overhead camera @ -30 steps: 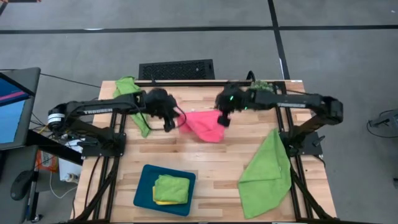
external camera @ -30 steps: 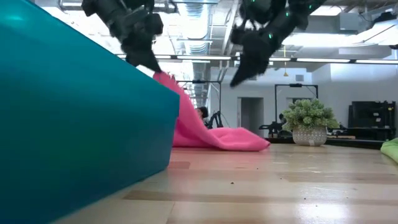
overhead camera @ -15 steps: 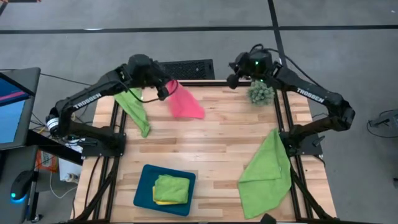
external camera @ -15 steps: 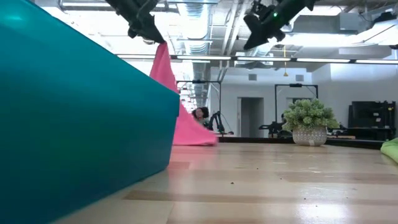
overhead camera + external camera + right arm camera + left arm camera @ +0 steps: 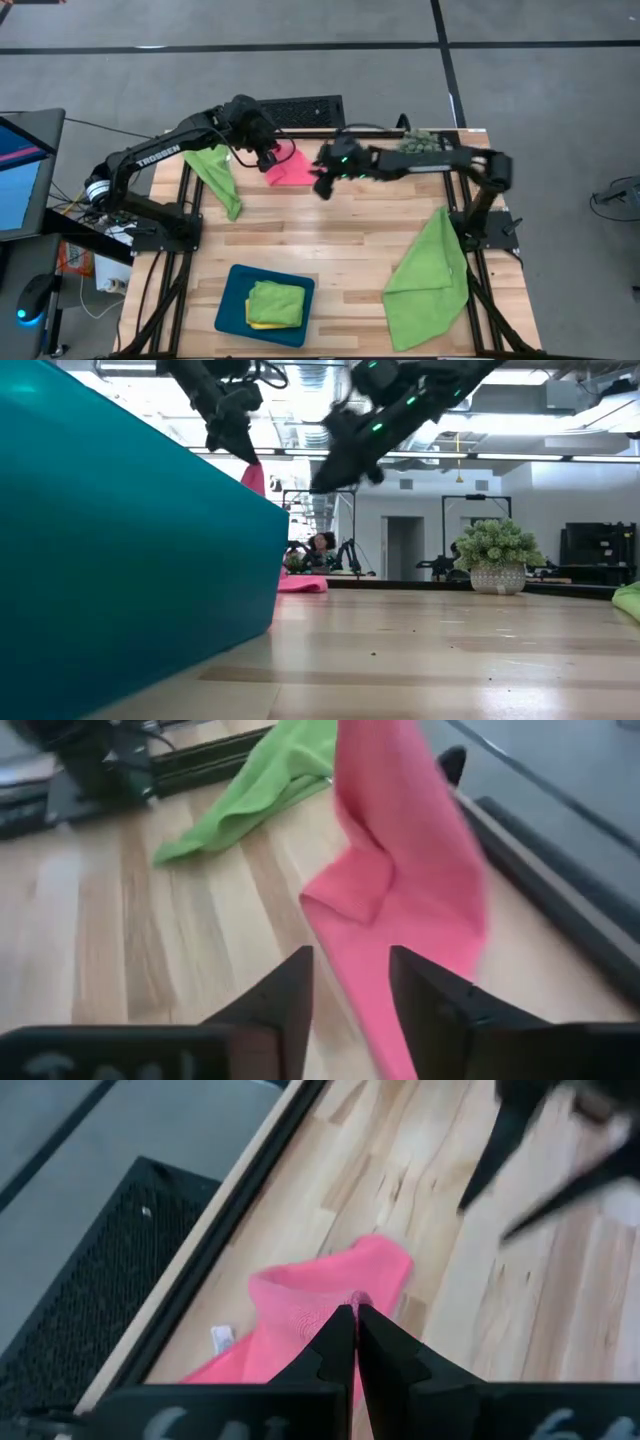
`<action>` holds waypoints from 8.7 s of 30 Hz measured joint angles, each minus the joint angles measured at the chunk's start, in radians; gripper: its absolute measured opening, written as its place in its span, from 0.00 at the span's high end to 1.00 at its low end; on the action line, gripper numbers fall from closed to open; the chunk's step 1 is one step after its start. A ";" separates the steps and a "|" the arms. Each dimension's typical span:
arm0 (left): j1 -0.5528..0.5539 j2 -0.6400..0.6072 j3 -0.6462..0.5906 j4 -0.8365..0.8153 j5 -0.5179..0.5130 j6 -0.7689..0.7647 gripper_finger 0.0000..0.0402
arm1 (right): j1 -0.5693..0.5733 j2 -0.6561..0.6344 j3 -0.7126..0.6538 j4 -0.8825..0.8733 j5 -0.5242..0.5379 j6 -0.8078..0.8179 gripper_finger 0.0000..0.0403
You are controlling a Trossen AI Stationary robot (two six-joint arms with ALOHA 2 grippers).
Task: Fold microfiber towels
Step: Fold the pink microfiber towel on the table, then fold the pink microfiber towel
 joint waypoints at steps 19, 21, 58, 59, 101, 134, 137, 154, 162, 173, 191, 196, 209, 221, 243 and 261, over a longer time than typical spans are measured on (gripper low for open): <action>0.005 -0.007 -0.001 -0.066 -0.055 0.061 1.00 | 0.087 0.669 0.794 -0.372 0.246 0.362 0.58; 0.005 -0.007 -0.001 -0.075 -0.055 0.081 1.00 | 0.083 0.713 0.870 -0.455 0.249 0.397 0.58; -0.078 -0.014 -0.102 -0.238 0.134 -0.056 1.00 | 0.305 0.500 0.806 -1.212 0.051 0.437 0.93; -0.078 -0.017 -0.113 -0.234 0.106 -0.050 1.00 | 0.309 0.470 0.774 -1.155 0.084 0.461 0.92; 0.083 -0.020 -0.126 -0.147 -0.055 0.086 1.00 | 0.107 0.525 0.519 -0.421 0.004 0.858 0.55; 0.083 -0.020 -0.126 -0.136 -0.050 0.090 1.00 | 0.052 0.575 0.519 -0.247 0.004 0.936 0.76; 0.083 -0.020 -0.126 -0.136 -0.051 0.101 1.00 | 0.056 0.560 0.518 -0.258 -0.015 0.928 0.90; 0.085 -0.049 -0.009 -0.177 -0.010 0.091 1.00 | 0.107 0.101 0.520 -0.911 0.326 0.598 0.99; 0.142 -0.054 0.165 -0.089 -0.129 0.215 1.00 | -0.099 -0.023 0.520 -0.875 0.478 0.352 0.99; 0.260 -0.049 0.168 0.096 -0.081 0.272 1.00 | -0.225 -0.041 0.498 -0.695 0.538 0.098 0.98; 0.273 -0.008 0.095 0.143 -0.157 0.258 1.00 | -0.252 -0.208 0.210 -0.445 0.350 -0.014 0.99; 0.290 0.068 0.094 0.361 -0.158 0.238 1.00 | -0.301 -0.194 0.210 -0.309 0.399 -0.081 0.99; 0.243 0.111 0.022 0.156 -0.072 0.271 1.00 | -0.310 -0.191 0.070 -0.464 0.189 -0.118 0.99; 0.299 0.111 0.029 0.511 -0.220 0.386 1.00 | -0.527 -0.195 0.060 -0.115 0.173 -0.080 0.99; 0.220 0.094 -0.221 0.318 -0.076 0.212 1.00 | -0.314 -0.202 -0.262 -0.038 0.219 -0.055 0.99; -0.197 -0.165 -0.526 0.160 -0.074 -0.260 1.00 | 0.155 -0.279 -0.491 -0.021 0.238 0.334 0.99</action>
